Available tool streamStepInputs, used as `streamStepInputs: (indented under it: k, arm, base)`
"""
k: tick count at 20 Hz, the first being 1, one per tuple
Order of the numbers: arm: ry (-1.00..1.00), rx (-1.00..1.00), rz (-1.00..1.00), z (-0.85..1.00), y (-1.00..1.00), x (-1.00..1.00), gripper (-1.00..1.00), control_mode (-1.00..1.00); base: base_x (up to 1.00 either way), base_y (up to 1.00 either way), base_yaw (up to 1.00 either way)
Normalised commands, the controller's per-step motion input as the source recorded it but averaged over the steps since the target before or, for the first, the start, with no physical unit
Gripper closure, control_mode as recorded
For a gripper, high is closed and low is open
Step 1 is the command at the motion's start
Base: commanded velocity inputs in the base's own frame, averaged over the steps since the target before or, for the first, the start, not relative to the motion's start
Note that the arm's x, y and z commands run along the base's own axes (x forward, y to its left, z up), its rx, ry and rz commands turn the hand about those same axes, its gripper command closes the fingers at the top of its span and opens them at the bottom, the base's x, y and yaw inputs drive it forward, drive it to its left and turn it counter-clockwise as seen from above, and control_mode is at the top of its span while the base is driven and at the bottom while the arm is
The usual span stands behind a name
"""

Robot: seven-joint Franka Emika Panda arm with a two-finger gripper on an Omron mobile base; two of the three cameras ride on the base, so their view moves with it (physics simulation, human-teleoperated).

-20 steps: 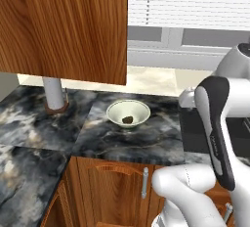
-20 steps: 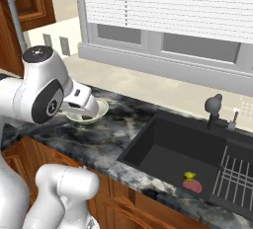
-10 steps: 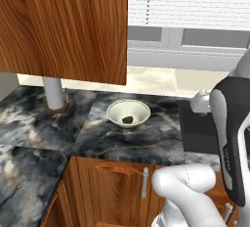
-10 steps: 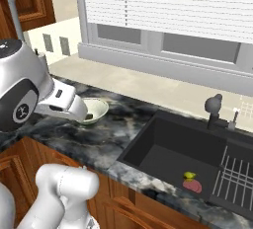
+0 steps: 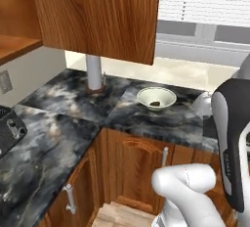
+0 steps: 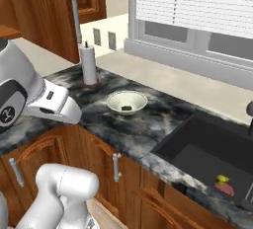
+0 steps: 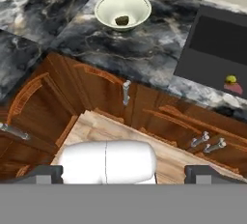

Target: Pick the kiwis from the cabinet and place them in one bowl. Pick the pear from the sink and place it in the other bowl.

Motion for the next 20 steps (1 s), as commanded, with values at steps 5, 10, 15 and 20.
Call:
streamStepInputs:
  k: [5, 10, 15, 20]
  arm:
    - [0.0, 0.0, 0.0, 0.0, 0.0, 0.0, -1.0, 1.0]
    - [0.0, 0.0, 0.0, 0.0, 0.0, 0.0, -1.0, 1.0]
    - [0.0, 0.0, 0.0, 0.0, 0.0, 0.0, -1.0, 1.0]
    - [0.0, 0.0, 0.0, 0.0, 0.0, 0.0, -1.0, 1.0]
  base:
    - [-0.08, 0.03, 0.92]
    - [0.0, 0.0, 0.97]
    - [0.0, 0.0, 0.92]
    - [0.14, 0.23, 0.64]
